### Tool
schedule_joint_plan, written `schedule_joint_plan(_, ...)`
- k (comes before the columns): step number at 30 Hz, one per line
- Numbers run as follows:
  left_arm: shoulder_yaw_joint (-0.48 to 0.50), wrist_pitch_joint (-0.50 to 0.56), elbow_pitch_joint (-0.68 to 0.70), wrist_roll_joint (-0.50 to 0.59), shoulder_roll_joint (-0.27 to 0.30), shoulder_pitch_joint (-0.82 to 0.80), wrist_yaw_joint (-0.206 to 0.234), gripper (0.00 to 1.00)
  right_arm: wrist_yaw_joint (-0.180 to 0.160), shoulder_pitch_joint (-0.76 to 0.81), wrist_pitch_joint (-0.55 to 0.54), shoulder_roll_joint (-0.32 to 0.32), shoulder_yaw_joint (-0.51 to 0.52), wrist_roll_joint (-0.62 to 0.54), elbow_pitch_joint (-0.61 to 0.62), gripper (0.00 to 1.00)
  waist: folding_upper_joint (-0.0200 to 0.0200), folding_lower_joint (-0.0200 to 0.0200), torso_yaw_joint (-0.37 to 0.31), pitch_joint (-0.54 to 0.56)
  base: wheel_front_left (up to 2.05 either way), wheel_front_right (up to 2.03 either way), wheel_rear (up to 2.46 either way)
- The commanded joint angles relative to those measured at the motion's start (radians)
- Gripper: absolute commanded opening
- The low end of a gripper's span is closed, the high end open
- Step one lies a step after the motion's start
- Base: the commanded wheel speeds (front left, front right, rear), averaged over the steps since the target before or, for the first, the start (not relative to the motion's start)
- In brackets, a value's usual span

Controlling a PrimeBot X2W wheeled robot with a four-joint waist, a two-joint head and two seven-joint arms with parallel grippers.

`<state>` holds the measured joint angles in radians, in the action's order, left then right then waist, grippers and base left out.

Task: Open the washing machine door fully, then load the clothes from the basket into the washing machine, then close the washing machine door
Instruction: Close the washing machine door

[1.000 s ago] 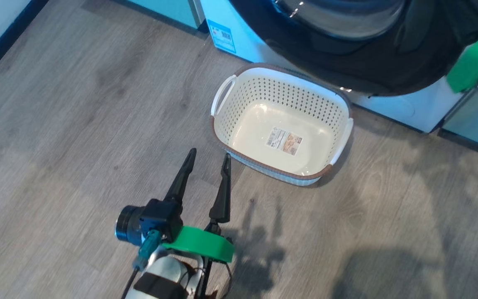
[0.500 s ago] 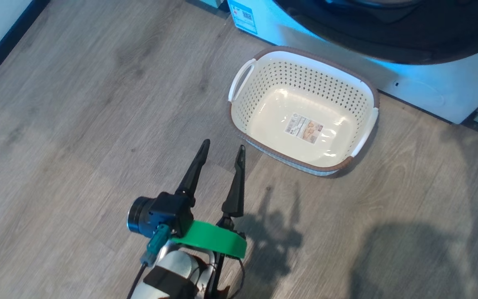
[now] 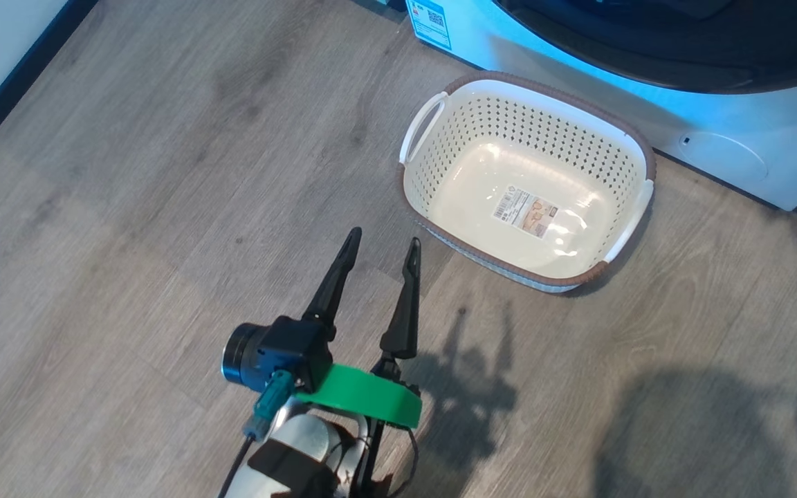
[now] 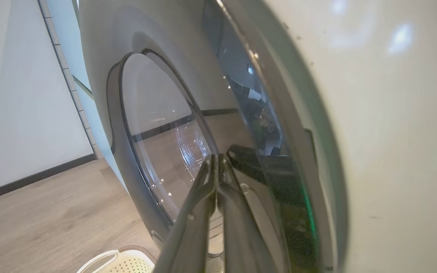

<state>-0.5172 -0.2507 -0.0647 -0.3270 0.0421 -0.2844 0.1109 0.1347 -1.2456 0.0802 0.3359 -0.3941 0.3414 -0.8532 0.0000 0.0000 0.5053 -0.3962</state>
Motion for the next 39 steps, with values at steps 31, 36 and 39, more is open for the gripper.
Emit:
schedule_joint_plan(31, 0.132, -0.011, -0.025, 0.067, 0.009, 0.018, -0.035, 1.0, -0.004, 0.431, 0.181, -0.035, 0.037, 0.032, 0.348, 0.0, 0.0, 0.0, -0.159, 0.144, 0.0, 0.0, 0.0)
schedule_joint_plan(36, 0.147, -0.011, -0.045, 0.075, 0.009, 0.022, -0.052, 1.0, -0.004, 0.601, 0.181, -0.074, 0.131, -0.02, 0.475, 0.44, 0.0, 0.0, -0.194, 0.17, 0.0, 0.0, 0.0)
schedule_joint_plan(39, 0.154, -0.011, -0.057, 0.076, 0.008, 0.02, -0.06, 1.0, -0.004, 0.692, 0.181, -0.1, 0.186, -0.041, 0.533, 0.9, 0.0, 0.0, -0.215, 0.183, 0.0, 0.0, 0.0)
